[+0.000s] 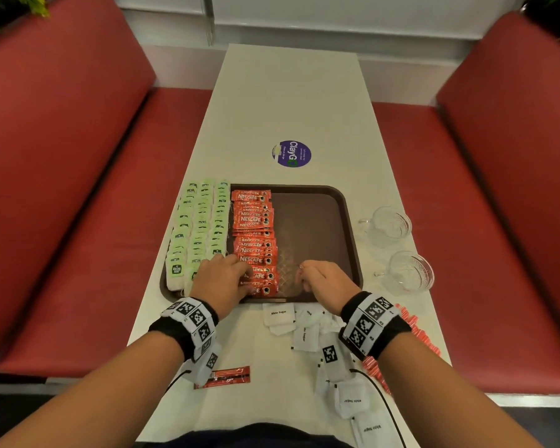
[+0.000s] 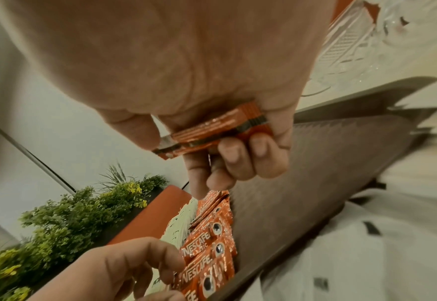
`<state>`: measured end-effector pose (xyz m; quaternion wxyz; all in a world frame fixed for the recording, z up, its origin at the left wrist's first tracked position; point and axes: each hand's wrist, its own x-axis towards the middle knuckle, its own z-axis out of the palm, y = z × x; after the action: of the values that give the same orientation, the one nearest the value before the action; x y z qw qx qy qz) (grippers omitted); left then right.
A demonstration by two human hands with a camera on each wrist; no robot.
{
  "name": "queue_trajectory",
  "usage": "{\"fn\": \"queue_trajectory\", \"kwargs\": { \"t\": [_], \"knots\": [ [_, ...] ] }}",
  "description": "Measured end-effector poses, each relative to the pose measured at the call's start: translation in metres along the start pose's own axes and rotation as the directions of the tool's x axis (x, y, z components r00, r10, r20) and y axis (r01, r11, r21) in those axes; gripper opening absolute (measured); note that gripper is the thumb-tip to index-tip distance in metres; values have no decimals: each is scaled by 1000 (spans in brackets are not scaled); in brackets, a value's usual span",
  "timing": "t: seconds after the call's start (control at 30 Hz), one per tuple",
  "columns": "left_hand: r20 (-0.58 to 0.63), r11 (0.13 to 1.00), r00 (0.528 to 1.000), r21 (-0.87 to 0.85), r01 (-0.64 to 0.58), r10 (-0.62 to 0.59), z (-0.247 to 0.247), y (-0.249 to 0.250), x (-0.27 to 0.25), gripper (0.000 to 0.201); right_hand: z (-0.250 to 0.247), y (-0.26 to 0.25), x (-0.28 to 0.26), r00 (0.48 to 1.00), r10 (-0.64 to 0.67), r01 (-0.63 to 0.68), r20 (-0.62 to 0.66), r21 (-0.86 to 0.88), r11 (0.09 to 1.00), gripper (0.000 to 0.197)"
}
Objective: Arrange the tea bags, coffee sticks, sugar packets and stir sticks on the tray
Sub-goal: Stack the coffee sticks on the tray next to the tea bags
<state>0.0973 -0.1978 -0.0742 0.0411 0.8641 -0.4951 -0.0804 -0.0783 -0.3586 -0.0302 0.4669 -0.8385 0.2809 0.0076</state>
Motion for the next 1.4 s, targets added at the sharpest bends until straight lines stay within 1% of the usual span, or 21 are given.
{"fn": "queue_trajectory", "kwargs": {
  "t": [0.1,0.17,0.27,0.33,0.4,0.5,0.53,0.57,0.63,0.7,0.8,0.83,0.9,0.93,1.0,1.07,1.13,1.2,1.3,1.4],
  "knots": [
    [48,999,998,21,-42,41,0,3,2,27,1,1,4,1000,17,-17,14,-2,1000,36],
    [66,999,997,32,-35,33,0,2,6,27,2,0,8,999,16,-14,36,-58,998,32],
    [64,999,998,24,-23,21,-2,1,14,27,5,0,15,997,13,-1,72,-155,988,27],
    [53,1000,998,12,-15,14,-5,1,17,28,6,1,18,996,-4,20,93,-179,984,22],
    [-11,997,1000,-73,-25,24,-7,1,18,29,7,2,19,993,-16,38,119,-186,982,17],
    [-134,944,987,-304,-126,88,-16,7,16,29,9,1,22,989,-52,85,136,-246,966,19],
    [-144,926,982,-340,-166,124,-20,9,15,28,11,0,23,988,-68,102,140,-252,962,17],
    [-138,918,976,-339,-207,169,-23,12,15,27,12,-2,24,985,-87,122,146,-246,962,14],
    [-99,924,966,-281,-258,240,-25,14,16,24,15,-6,26,981,-113,145,155,-214,966,10],
    [-78,939,970,-242,-243,231,-24,12,17,17,17,-9,28,986,-110,134,129,-199,971,7],
    [-53,971,993,-213,-111,102,-21,2,14,10,17,-5,30,997,-42,59,71,-251,966,15],
    [-23,979,998,-195,-57,54,-19,-2,12,10,16,-2,31,997,-10,34,80,-297,954,17],
    [51,985,998,-170,36,-28,-15,-11,7,9,13,1,30,992,48,4,117,-410,912,13],
    [91,988,995,-140,59,-47,-13,-14,5,9,11,3,29,987,75,-2,143,-456,890,10],
    [150,998,988,-33,45,-39,-11,-16,3,12,9,7,27,970,127,-4,208,-508,861,17],
    [139,999,990,42,18,-24,-11,-16,3,17,9,9,26,953,162,0,256,-533,846,22],
    [104,999,994,48,5,-10,-12,-13,5,24,11,10,27,948,173,4,268,-555,832,23],
    [101,999,995,32,-20,17,-12,-7,8,27,12,9,30,940,199,-1,275,-584,812,24],
    [140,995,989,71,-68,57,-10,2,13,24,12,7,31,933,219,-1,286,-606,795,26],
    [149,992,987,102,-72,56,-9,2,18,21,12,8,29,942,193,14,274,-606,795,24]
  ]
}}
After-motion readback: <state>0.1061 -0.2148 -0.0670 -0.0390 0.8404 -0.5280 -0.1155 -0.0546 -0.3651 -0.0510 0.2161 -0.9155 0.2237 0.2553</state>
